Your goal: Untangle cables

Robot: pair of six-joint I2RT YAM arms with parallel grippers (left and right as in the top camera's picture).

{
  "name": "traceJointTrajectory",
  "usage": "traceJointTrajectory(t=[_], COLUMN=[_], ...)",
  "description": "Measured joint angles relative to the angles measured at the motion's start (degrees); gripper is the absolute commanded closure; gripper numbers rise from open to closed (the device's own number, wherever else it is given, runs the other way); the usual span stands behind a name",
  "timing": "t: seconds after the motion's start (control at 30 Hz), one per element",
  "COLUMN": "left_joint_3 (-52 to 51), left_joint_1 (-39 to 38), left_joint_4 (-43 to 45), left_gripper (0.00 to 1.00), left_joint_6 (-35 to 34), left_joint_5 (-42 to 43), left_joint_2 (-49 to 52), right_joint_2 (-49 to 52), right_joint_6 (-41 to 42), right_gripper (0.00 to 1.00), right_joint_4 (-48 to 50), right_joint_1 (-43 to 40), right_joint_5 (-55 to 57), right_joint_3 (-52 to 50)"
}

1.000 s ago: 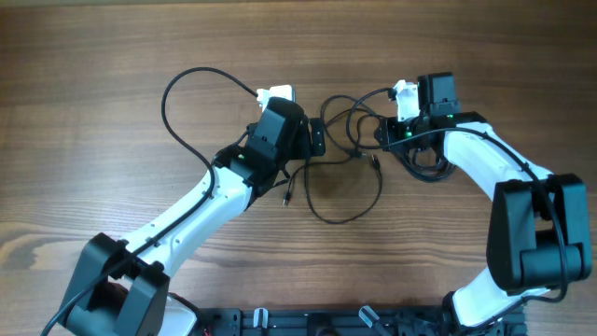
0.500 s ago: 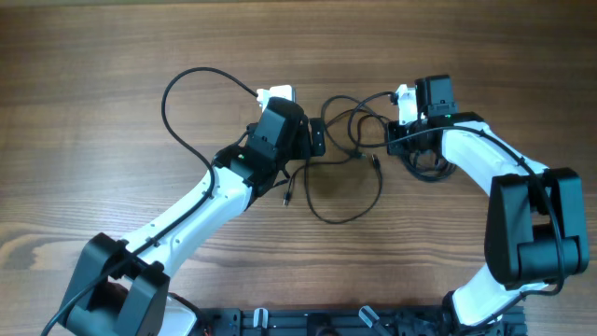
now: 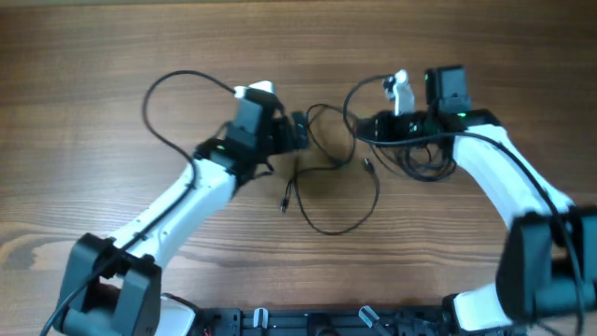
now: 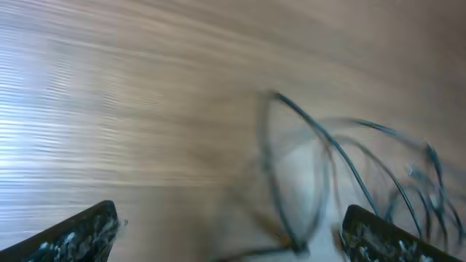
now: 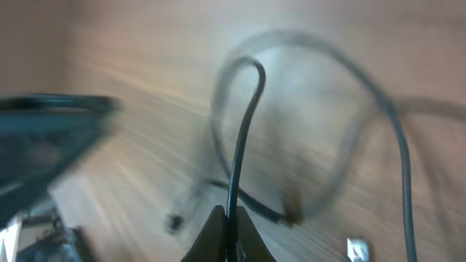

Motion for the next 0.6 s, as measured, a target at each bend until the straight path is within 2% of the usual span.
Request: traceJointTrajectory(t=[0.13, 0.3, 0.47, 0.6], left_joint_3=[0.0, 0.0, 0.0, 0.0], left_joint_1=[8.35, 16.04, 17.31, 17.31], left_joint_4=[-1.49, -1.81, -2.54, -2.56], left_gripper=[0.0, 0.0, 0.0, 0.0], left_joint_6=[-1.05, -1.62, -1.86, -1.88], left_joint_5=[3.96, 14.25, 21.22, 26.97], left_joint_2=[-2.32, -4.31, -4.31, -4.31], right_joint_2=[-7.52, -12.79, -14.45, -15.39], right_joint_6=[5.07, 11.19, 14.51, 15.3], right_gripper=[0.96, 0.96, 0.95, 0.96], right_joint_4=[4.02, 9.53, 9.68, 7.26], right_joint_1=[2.34, 6.49, 9.88, 10.38], right_joint_5=[-0.81, -0.98, -0.57, 6.19], right_joint_3=[0.61, 2.86, 10.84, 16.41])
